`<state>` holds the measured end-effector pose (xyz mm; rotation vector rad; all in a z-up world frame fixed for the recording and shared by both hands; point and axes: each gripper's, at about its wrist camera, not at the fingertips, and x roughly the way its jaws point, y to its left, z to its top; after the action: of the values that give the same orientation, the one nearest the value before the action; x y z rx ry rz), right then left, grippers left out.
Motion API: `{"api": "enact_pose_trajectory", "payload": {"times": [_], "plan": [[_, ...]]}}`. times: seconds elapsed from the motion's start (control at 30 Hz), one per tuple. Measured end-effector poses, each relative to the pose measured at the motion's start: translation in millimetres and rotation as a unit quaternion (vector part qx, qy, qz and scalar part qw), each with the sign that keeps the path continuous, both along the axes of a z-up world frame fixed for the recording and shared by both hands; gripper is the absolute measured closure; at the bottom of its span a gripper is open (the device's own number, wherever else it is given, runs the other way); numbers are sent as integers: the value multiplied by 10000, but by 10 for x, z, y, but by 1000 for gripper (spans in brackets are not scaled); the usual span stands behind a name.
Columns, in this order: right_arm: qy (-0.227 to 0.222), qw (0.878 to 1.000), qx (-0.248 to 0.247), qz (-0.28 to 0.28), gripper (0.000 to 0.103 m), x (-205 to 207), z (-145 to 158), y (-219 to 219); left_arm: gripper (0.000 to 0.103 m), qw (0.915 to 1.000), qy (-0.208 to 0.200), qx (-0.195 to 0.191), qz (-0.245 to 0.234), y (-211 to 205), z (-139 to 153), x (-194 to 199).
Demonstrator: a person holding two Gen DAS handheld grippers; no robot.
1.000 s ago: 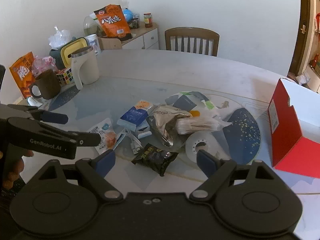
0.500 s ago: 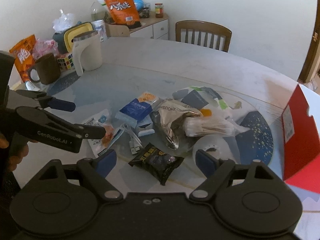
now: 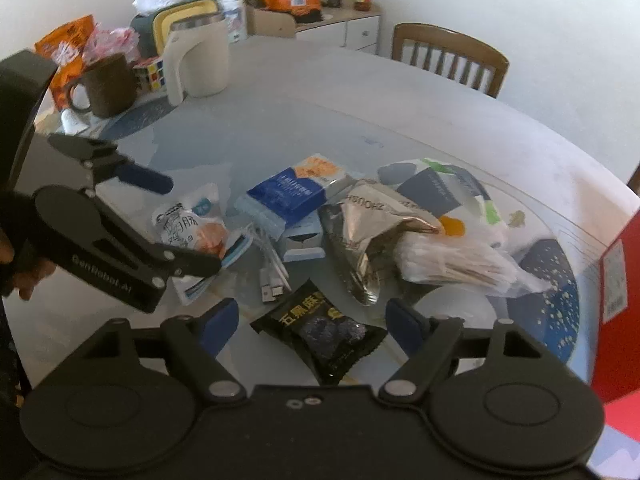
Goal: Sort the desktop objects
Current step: 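Grasp the white sausage pouch with left tool while right tool grasps black snack bag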
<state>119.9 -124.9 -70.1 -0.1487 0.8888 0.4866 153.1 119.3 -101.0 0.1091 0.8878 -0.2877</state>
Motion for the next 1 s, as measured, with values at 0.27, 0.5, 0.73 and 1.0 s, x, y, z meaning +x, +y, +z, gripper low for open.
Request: {"api": "enact_pose_trajectory", "payload": {"times": [0.27, 0.5, 0.73, 1.0], "plan": [[101, 9997, -44, 239, 28, 78, -95, 58, 0, 9989, 368, -278, -59, 89, -97, 110], [291, 9993, 0, 226, 40, 107, -190, 60, 1, 9986, 379, -358, -77, 25, -120, 85], [386, 9991, 18, 148, 52, 105, -246, 64, 23, 9996, 156, 13, -227, -131, -110, -35], [407, 9992, 55, 13, 68, 91, -251, 20, 29, 9998, 111, -137, -129, -149, -95, -67]]}}
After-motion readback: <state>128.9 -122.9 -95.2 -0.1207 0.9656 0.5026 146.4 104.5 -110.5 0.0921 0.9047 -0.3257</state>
